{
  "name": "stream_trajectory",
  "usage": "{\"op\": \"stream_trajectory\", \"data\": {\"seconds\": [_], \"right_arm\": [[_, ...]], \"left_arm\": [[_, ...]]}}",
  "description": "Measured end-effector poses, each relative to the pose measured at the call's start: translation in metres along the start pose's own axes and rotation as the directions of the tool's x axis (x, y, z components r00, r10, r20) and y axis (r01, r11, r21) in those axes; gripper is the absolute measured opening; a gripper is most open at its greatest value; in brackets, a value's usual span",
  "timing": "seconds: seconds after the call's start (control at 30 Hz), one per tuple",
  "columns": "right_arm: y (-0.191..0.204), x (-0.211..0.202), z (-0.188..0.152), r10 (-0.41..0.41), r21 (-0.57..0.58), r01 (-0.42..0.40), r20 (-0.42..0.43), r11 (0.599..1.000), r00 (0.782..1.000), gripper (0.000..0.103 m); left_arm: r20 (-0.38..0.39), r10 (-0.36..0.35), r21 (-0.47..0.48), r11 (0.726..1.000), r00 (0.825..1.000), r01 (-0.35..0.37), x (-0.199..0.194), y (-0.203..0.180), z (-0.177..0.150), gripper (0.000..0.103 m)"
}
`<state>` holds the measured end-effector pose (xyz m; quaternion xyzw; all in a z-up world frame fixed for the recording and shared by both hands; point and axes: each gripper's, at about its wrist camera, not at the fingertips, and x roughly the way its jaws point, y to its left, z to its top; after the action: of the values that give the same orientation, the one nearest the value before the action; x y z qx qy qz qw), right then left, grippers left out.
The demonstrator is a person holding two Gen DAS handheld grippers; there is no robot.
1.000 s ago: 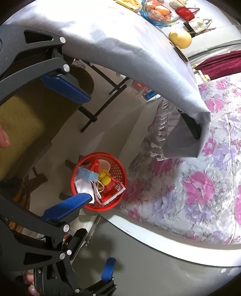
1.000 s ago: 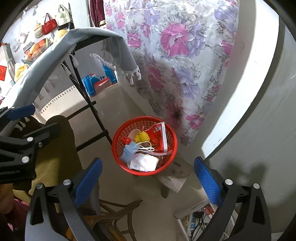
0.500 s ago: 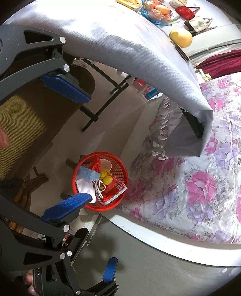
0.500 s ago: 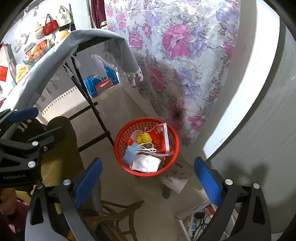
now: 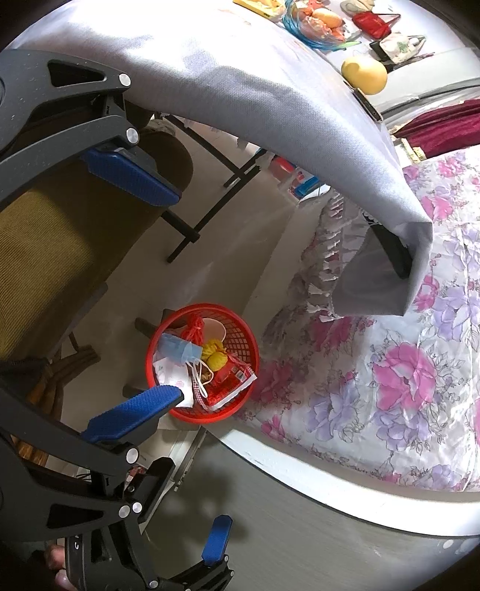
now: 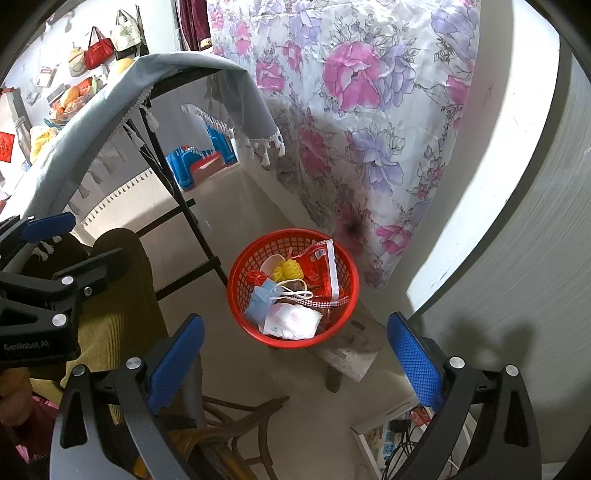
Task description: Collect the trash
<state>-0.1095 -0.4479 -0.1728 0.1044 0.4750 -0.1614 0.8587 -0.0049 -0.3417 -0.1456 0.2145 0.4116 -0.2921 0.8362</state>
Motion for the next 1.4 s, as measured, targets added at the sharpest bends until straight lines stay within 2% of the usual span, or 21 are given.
{"op": "stream_trajectory", "data": {"seconds": [1.4], "right_arm": [[0.0047,-0.0005,-0.0012,0.009,0.0,-0.009,-0.003,1.0,1.0,0.097]], "left_arm": [[-0.004,0.006,0.004,1.0,1.0,-0.006,0.0007,-0.0018,0.0002,0.094]]}}
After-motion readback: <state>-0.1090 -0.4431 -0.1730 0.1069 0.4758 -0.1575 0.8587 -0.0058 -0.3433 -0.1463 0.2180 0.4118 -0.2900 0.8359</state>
